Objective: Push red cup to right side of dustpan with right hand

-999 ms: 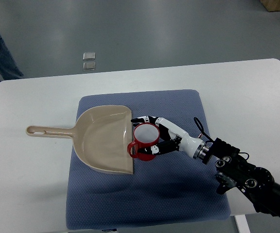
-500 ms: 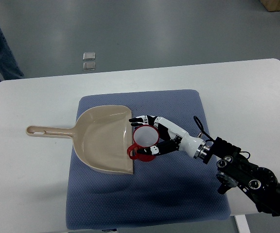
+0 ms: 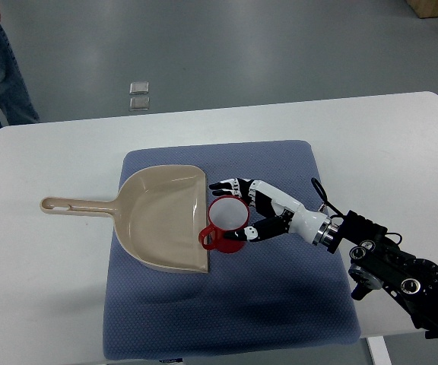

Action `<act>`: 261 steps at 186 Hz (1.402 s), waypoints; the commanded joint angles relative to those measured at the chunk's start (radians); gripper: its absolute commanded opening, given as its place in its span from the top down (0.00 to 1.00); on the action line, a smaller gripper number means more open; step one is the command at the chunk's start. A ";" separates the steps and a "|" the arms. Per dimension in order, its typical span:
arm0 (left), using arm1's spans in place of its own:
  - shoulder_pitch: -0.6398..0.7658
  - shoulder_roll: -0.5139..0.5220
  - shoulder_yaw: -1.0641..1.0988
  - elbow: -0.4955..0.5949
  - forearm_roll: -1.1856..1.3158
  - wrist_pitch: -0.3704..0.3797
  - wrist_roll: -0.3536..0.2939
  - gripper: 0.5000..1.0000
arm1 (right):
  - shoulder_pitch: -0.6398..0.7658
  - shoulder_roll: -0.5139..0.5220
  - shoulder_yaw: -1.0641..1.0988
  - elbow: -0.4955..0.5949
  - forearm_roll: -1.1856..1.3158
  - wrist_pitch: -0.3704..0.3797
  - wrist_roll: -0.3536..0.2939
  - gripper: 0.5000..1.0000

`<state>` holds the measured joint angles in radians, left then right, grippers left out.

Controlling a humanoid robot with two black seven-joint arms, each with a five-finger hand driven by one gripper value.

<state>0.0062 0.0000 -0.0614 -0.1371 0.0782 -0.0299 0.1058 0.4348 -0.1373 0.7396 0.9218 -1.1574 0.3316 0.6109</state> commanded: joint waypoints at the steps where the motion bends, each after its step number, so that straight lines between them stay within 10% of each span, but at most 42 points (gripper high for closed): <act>1: 0.000 0.000 0.000 0.001 0.000 -0.001 0.000 0.00 | 0.008 -0.013 0.001 0.000 0.002 0.000 0.000 0.22; 176: 0.000 0.000 0.000 0.001 0.000 -0.001 0.000 0.00 | 0.064 -0.153 0.020 -0.024 0.182 0.023 0.000 0.23; 261: 0.000 0.000 0.000 0.001 0.000 0.001 0.000 0.00 | 0.045 -0.206 0.018 -0.109 0.337 -0.083 0.000 0.22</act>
<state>0.0061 0.0000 -0.0614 -0.1373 0.0782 -0.0297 0.1058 0.4851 -0.3395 0.7610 0.8270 -0.8449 0.2831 0.6109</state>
